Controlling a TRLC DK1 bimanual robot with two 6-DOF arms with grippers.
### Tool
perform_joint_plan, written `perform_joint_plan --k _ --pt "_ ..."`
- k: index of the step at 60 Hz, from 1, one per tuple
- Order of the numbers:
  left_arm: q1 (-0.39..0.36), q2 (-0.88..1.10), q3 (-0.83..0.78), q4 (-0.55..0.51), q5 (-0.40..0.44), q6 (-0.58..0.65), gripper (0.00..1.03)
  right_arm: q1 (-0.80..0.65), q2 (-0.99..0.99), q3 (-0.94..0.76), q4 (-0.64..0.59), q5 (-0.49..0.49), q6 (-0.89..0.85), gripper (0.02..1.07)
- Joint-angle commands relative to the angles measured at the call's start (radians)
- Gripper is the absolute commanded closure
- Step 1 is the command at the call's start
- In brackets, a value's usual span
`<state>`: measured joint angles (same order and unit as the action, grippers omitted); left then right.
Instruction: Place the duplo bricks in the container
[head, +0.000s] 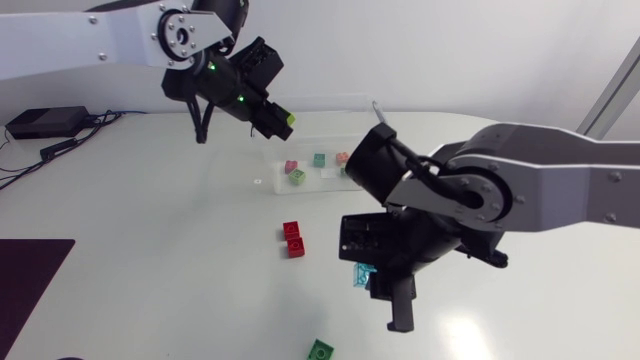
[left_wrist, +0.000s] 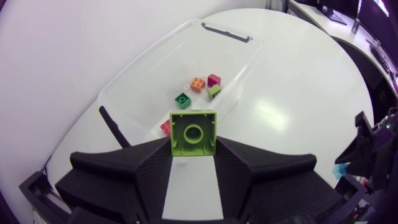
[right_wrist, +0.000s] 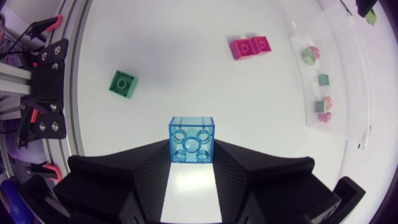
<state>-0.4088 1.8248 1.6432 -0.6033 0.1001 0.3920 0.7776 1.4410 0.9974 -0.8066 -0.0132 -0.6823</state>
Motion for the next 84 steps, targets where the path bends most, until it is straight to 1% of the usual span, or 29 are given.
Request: perform_joint_plan --k 1,11,14,15,16,19,21,22,23,24,27,28,37,43,47,54,59,63,70,78,84 --pt "0.03 0.103 0.093 0.01 0.006 -0.033 0.77 -0.023 -0.011 0.04 0.006 0.007 0.02 0.72" --pt "0.068 0.281 0.271 0.02 -0.008 -0.076 0.76 -0.083 -0.008 0.113 0.029 0.007 0.041 0.72" --pt "0.08 0.327 0.326 0.017 -0.01 -0.091 0.73 -0.103 -0.002 0.138 0.047 0.007 0.047 0.72" --pt "0.085 0.358 0.362 0.014 -0.014 -0.104 0.69 -0.115 0.006 0.153 0.058 0.005 0.053 0.72" --pt "0.085 0.363 0.368 0.013 -0.014 -0.105 0.67 -0.123 0.01 0.162 0.06 0.001 0.055 0.72" --pt "0.087 0.395 0.403 0.0 -0.016 -0.107 0.54 -0.135 0.025 0.185 0.07 -0.002 0.059 0.72" --pt "0.087 0.407 0.418 -0.006 -0.017 -0.111 0.4 -0.143 0.03 0.201 0.072 -0.005 0.061 0.72" --pt "0.087 0.409 0.422 -0.007 -0.017 -0.113 0.35 -0.147 0.033 0.205 0.075 -0.008 0.063 0.72" --pt "0.087 0.412 0.428 -0.009 -0.02 -0.114 0.25 -0.155 0.036 0.216 0.081 -0.008 0.064 0.72" --pt "0.087 0.413 0.429 -0.009 -0.022 -0.114 0.18 -0.158 0.039 0.224 0.083 -0.01 0.066 0.72" --pt "0.087 0.409 0.428 -0.01 -0.028 -0.117 0.06 -0.169 0.055 0.254 0.087 -0.011 0.075 0.72" --pt "0.087 0.404 0.426 -0.01 -0.028 -0.119 0.05 -0.175 0.059 0.268 0.093 -0.013 0.081 0.72" --pt "0.087 0.338 0.394 -0.029 -0.028 -0.125 0.05 -0.205 0.111 0.354 0.11 -0.021 0.109 0.72" --pt "0.077 0.257 0.325 -0.027 -0.028 -0.124 0.05 -0.222 0.154 0.409 0.115 -0.028 0.129 0.72" --pt "0.064 0.174 0.253 -0.026 -0.027 -0.119 0.05 -0.238 0.177 0.44 0.139 -0.03 0.142 0.72" --pt "0.045 0.054 0.159 0.0 -0.019 -0.116 0.05 -0.268 0.242 0.507 0.168 -0.031 0.175 0.72" --pt "0.03 -0.025 0.107 0.007 -0.003 -0.116 0.05 -0.29 0.286 0.557 0.182 -0.034 0.199 0.72" --pt "0.022 -0.084 0.055 0.007 0.016 -0.093 0.05 -0.299 0.32 0.593 0.185 -0.037 0.213 0.72" --pt "0.001 -0.202 -0.102 0.008 0.046 -0.019 0.05 -0.33 0.394 0.676 0.199 -0.037 0.25 0.72" --pt "-0.012 -0.312 -0.283 0.01 0.081 0.034 0.05 -0.359 0.469 0.768 0.207 -0.037 0.279 0.72" --pt "-0.048 -0.414 -0.436 0.04 0.09 0.056 0.05 -0.377 0.544 0.843 0.215 -0.037 0.293 0.72"
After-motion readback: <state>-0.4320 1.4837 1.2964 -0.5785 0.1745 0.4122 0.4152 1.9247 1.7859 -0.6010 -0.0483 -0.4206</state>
